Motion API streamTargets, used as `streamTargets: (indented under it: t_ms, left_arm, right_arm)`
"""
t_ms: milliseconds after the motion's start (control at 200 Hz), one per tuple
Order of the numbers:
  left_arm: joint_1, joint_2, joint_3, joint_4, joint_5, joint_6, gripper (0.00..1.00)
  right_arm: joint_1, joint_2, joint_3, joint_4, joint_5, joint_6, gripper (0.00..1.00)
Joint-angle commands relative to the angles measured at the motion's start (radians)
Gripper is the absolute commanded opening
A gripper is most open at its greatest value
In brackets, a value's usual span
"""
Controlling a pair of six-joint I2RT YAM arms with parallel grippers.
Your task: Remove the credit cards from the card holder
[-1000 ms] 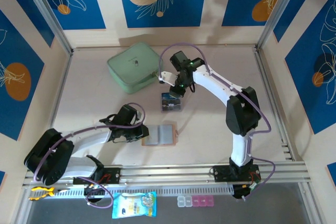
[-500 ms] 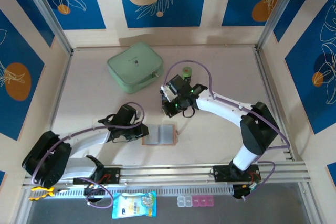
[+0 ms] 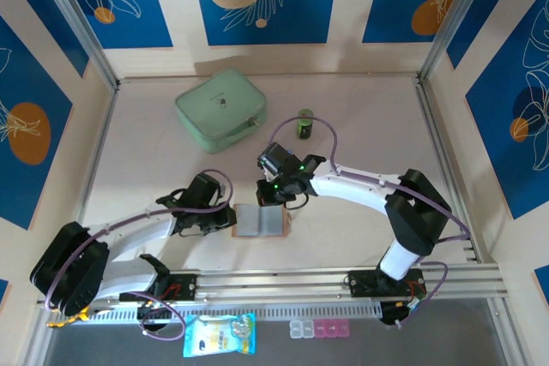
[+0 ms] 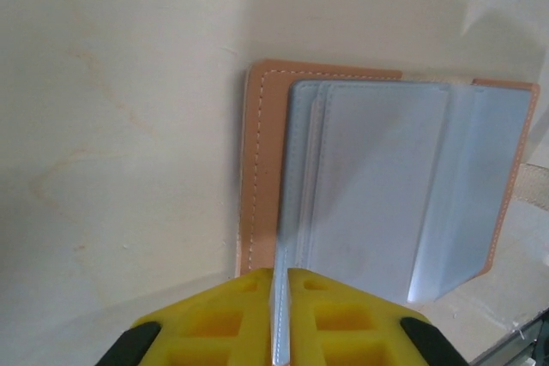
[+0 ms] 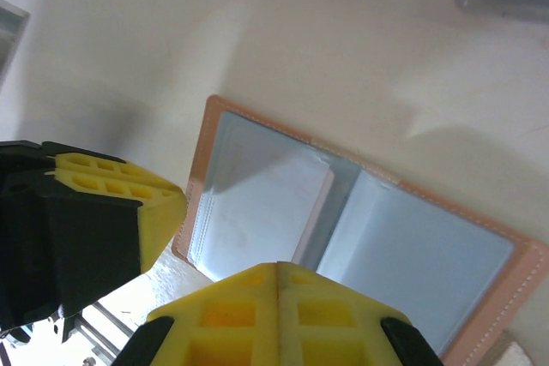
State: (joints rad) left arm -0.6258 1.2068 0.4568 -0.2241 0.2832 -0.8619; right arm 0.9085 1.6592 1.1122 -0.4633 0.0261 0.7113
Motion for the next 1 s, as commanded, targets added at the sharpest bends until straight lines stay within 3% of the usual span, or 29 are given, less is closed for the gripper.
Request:
streamTargets:
  t_ms: [0, 235, 380, 520, 990]
  left_arm:
    - [0.006, 0.016, -0.015, 0.007, 0.025, 0.005, 0.11]
    - [0.005, 0.028, -0.023, 0.006, 0.032, 0.005, 0.09]
    - [0.004, 0.029, -0.03, 0.005, 0.036, 0.002, 0.09]
    - [0.004, 0.02, -0.043, 0.01, 0.037, -0.009, 0.09]
    - [0.005, 0.017, -0.05, 0.007, 0.032, -0.011, 0.09]
  right_arm:
    - [0.031, 0.025, 0.009, -0.001, -0.007, 0.064, 0.0]
    - [0.047, 0.079, 0.026, 0.005, -0.039, 0.084, 0.03]
    - [0.053, 0.116, 0.051, 0.004, -0.059, 0.104, 0.16]
    - [0.055, 0.153, 0.064, 0.025, -0.094, 0.125, 0.22]
    - [0.067, 0.223, 0.072, 0.06, -0.135, 0.169, 0.23]
